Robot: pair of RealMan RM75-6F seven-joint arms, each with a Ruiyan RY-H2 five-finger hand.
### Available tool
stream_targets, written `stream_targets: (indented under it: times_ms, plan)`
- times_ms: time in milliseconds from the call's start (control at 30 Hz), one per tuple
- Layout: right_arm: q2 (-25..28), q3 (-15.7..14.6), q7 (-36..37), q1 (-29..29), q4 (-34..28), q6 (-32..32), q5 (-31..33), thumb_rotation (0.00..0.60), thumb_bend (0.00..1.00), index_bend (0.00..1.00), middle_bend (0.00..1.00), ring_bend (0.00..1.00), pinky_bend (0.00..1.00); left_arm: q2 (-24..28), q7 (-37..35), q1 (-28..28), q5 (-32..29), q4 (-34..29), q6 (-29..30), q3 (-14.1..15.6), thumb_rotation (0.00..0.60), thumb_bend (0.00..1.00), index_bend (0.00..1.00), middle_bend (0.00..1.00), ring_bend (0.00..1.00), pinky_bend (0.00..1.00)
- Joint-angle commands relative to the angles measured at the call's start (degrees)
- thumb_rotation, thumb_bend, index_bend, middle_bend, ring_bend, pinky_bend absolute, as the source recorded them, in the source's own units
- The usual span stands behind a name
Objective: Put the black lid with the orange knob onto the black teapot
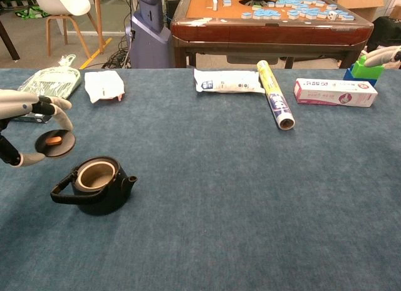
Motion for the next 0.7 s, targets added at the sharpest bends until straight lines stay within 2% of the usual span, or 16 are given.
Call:
stream_targets:
  times_ms: [33,433,700]
  plan:
    - [0.07,-0.42,0.98,-0.16,0.51,0.68,-0.77,0.600,0.25,0.01,0.00,0.00,0.00,-1.62,1.85,0.47,-0.01,-1.15,2.11,0.43,0.600,0.36,0.42,0.00,0.00,0.00]
    - [0.69,-2.03,5.19,-1.07,2.95,3.51,-3.39,0.600,0.25,0.01,0.00,0.00,0.00,-8.48,9.08,0.37,-1.25,-2.16,7.72,0.29,0.600,0.36,0.42,0.00,0.00,0.00]
    - [-0.37,-2.80,8.21,-1.34,6.18,4.65,-4.40,0.600,0.25,0.01,0.00,0.00,0.00,-11.19,12.15,-0.30,-3.25,-1.89,9.23,-1.04,0.600,0.36,0.42,0.00,0.00,0.00]
